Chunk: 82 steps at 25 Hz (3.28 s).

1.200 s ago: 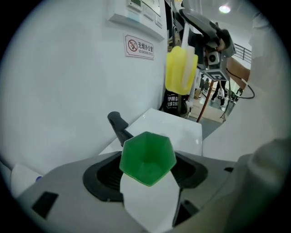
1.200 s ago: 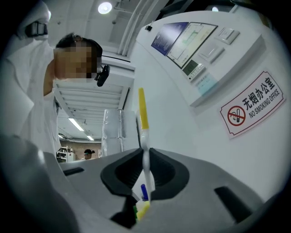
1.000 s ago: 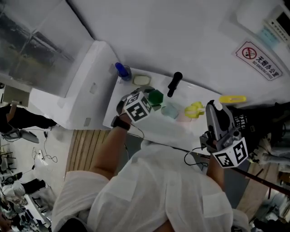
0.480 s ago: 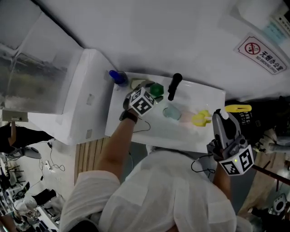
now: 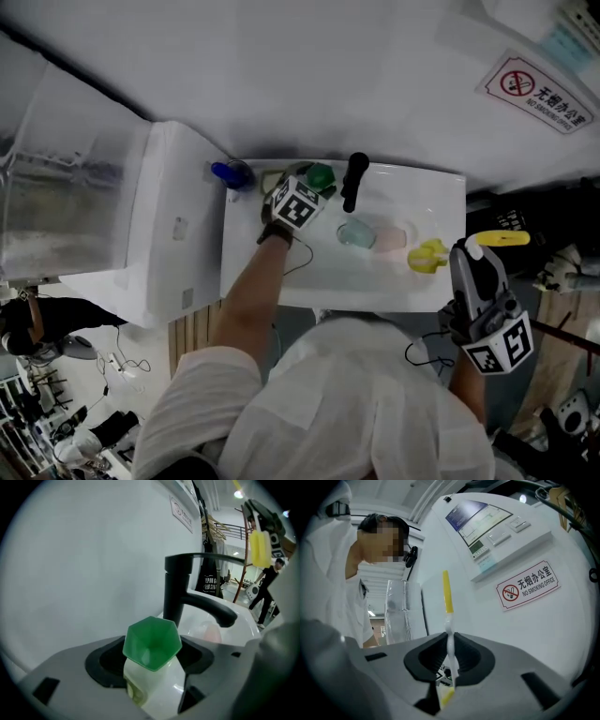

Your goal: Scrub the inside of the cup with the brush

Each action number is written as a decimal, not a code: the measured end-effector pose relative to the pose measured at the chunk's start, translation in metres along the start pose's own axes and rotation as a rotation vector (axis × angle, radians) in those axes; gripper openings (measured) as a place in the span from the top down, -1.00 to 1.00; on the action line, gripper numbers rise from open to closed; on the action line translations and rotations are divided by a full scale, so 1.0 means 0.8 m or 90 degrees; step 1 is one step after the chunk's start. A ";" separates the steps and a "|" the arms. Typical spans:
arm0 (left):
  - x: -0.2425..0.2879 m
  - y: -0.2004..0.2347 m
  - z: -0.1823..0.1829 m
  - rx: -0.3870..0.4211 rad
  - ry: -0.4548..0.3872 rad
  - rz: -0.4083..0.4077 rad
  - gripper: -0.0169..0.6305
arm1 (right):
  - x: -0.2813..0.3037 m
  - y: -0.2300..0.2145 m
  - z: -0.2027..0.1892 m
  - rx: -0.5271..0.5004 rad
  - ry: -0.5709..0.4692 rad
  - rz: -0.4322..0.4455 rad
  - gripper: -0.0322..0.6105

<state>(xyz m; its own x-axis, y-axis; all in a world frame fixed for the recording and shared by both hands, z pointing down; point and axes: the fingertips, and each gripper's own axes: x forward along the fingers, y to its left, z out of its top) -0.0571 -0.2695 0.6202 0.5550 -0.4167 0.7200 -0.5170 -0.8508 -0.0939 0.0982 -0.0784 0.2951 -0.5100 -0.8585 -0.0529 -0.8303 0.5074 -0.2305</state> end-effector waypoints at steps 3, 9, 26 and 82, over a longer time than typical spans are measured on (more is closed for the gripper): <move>0.006 0.005 0.007 -0.002 -0.005 0.006 0.00 | -0.006 -0.005 0.000 0.001 -0.001 -0.015 0.78; 0.009 0.007 0.009 -0.013 -0.008 0.020 0.00 | -0.013 -0.006 0.002 -0.003 -0.006 -0.029 0.77; -0.045 0.008 -0.013 -0.074 0.016 0.075 -0.11 | -0.015 -0.006 0.005 0.007 -0.019 0.003 0.77; 0.135 -0.171 -0.161 -0.878 0.125 0.268 -0.20 | -0.033 -0.085 -0.085 0.061 0.151 0.143 0.77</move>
<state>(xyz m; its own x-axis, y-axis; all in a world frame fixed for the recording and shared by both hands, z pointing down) -0.0099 -0.1571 0.7994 0.1697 -0.4074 0.8974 -0.8810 0.3453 0.3233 0.1532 -0.0854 0.3783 -0.7254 -0.6791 0.1120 -0.6718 0.6633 -0.3295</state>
